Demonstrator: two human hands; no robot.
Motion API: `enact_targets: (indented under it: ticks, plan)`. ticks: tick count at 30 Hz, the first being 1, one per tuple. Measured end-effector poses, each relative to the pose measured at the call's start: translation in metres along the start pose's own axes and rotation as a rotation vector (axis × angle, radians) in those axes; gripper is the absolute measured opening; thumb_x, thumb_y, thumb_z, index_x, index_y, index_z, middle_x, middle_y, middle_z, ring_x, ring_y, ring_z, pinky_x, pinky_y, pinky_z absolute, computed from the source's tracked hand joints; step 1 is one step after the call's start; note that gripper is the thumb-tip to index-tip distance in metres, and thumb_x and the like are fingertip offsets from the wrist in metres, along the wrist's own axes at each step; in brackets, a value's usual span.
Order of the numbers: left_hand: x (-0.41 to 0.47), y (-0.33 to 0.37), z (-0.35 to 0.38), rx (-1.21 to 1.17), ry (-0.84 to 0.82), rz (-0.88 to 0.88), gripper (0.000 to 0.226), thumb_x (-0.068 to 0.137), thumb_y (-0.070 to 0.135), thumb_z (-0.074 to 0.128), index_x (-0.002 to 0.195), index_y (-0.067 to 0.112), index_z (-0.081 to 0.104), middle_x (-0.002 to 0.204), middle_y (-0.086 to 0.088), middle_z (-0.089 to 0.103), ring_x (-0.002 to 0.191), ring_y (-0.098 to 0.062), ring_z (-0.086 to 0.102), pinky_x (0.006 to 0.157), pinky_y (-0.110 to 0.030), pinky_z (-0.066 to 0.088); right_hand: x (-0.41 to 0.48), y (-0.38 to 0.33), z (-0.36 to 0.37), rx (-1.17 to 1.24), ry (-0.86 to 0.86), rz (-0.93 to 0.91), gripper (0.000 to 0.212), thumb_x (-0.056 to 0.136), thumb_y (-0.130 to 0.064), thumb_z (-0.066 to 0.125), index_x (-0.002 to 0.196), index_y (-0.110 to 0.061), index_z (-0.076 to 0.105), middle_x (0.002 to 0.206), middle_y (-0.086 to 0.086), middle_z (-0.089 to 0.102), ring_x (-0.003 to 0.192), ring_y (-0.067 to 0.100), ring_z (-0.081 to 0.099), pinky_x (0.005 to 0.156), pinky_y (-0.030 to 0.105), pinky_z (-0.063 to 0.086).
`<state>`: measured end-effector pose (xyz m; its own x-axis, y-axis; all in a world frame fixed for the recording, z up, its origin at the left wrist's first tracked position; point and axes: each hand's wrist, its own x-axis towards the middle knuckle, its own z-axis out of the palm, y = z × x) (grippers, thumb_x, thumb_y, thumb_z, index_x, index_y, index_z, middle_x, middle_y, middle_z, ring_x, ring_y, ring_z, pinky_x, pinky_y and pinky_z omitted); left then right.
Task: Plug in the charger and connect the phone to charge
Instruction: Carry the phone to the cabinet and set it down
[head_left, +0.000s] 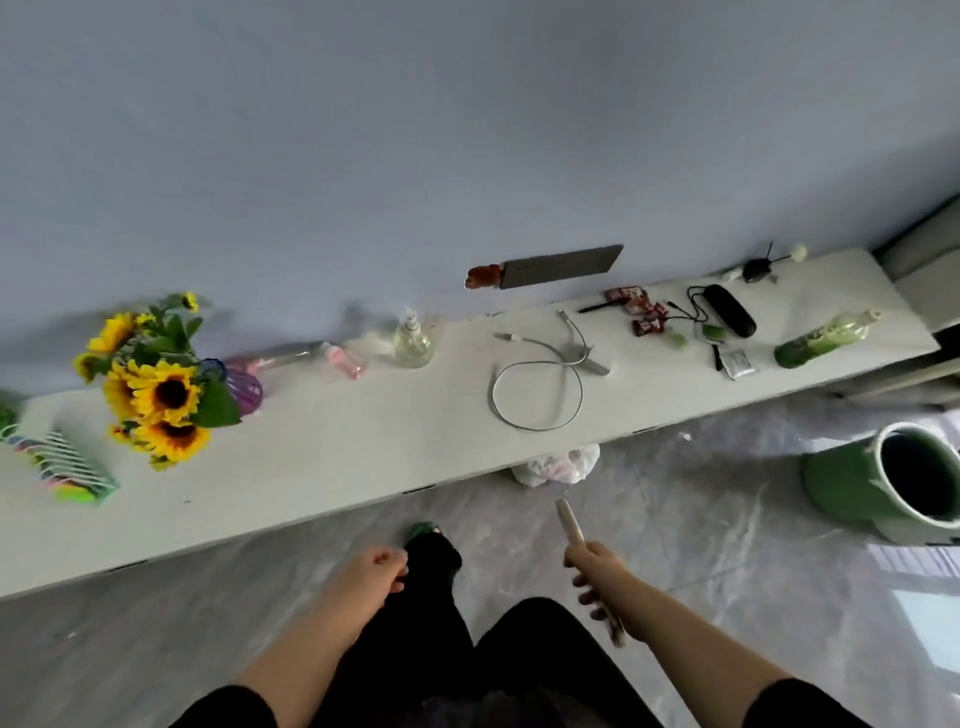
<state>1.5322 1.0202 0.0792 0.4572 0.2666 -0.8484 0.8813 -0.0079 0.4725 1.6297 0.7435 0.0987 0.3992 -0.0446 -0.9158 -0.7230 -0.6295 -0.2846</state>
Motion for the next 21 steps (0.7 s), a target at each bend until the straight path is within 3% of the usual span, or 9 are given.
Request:
enact_targets:
  ticks: [4, 9, 12, 14, 16, 19, 21]
  plan:
    - [0.035, 0.062, 0.015, 0.009, -0.040, 0.022, 0.011, 0.094, 0.021, 0.052, 0.090, 0.020, 0.063, 0.085, 0.001, 0.067, 0.069, -0.010, 0.061, 0.056, -0.021, 0.041, 0.013, -0.031, -0.037, 0.022, 0.005, 0.027, 0.019, 0.086, -0.024, 0.050, 0.098, -0.009, 0.053, 0.077, 0.009, 0.048, 0.055, 0.018, 0.044, 0.049, 0.026, 0.036]
    - [0.072, 0.117, 0.038, -0.014, 0.002, 0.006, 0.016, 0.091, 0.020, 0.054, 0.078, 0.020, 0.064, 0.085, -0.008, 0.070, 0.071, -0.019, 0.063, 0.057, -0.026, 0.042, 0.045, -0.078, -0.091, -0.121, -0.013, 0.030, 0.023, 0.090, -0.023, 0.047, 0.110, -0.012, 0.048, 0.081, 0.005, 0.044, 0.063, 0.015, 0.041, 0.052, 0.023, 0.033]
    - [0.091, 0.144, 0.058, -0.054, 0.061, -0.041, 0.017, 0.090, 0.019, 0.053, 0.076, 0.022, 0.062, 0.091, -0.009, 0.071, 0.075, -0.022, 0.066, 0.066, -0.028, 0.047, 0.079, -0.111, -0.116, -0.197, -0.070, 0.030, 0.038, 0.090, -0.026, 0.050, 0.124, -0.016, 0.040, 0.085, 0.003, 0.047, 0.066, 0.013, 0.045, 0.051, 0.022, 0.035]
    - [0.109, 0.158, 0.074, -0.095, 0.103, -0.067, 0.012, 0.089, 0.017, 0.054, 0.084, 0.018, 0.065, 0.097, -0.009, 0.071, 0.083, -0.025, 0.069, 0.084, -0.034, 0.052, 0.108, -0.135, -0.126, -0.263, -0.100, 0.003, 0.045, 0.088, -0.027, 0.054, 0.129, -0.017, 0.037, 0.087, 0.002, 0.050, 0.068, 0.012, 0.048, 0.051, 0.022, 0.036]
    - [0.128, 0.165, 0.086, -0.105, 0.141, -0.091, 0.017, 0.087, 0.015, 0.053, 0.097, 0.013, 0.067, 0.106, -0.008, 0.070, 0.094, -0.027, 0.068, 0.094, -0.036, 0.048, 0.134, -0.157, -0.127, -0.323, -0.153, -0.036, 0.054, 0.083, -0.030, 0.058, 0.132, -0.019, 0.037, 0.097, 0.004, 0.054, 0.078, 0.015, 0.053, 0.063, 0.025, 0.043]
    - [0.163, 0.168, 0.098, -0.041, 0.202, -0.133, 0.029, 0.088, 0.017, 0.053, 0.114, 0.011, 0.062, 0.123, -0.008, 0.064, 0.112, -0.024, 0.059, 0.094, -0.029, 0.040, 0.172, -0.186, -0.115, -0.453, -0.211, -0.074, 0.065, 0.075, -0.038, 0.059, 0.134, -0.023, 0.037, 0.122, 0.010, 0.052, 0.106, 0.025, 0.055, 0.093, 0.039, 0.047]
    - [0.187, 0.168, 0.105, -0.007, 0.237, -0.149, 0.036, 0.087, 0.021, 0.055, 0.122, 0.014, 0.057, 0.130, -0.008, 0.058, 0.118, -0.023, 0.054, 0.098, -0.030, 0.040, 0.195, -0.204, -0.101, -0.527, -0.238, -0.080, 0.066, 0.078, -0.038, 0.058, 0.138, -0.023, 0.034, 0.128, 0.012, 0.049, 0.112, 0.028, 0.053, 0.096, 0.039, 0.044]
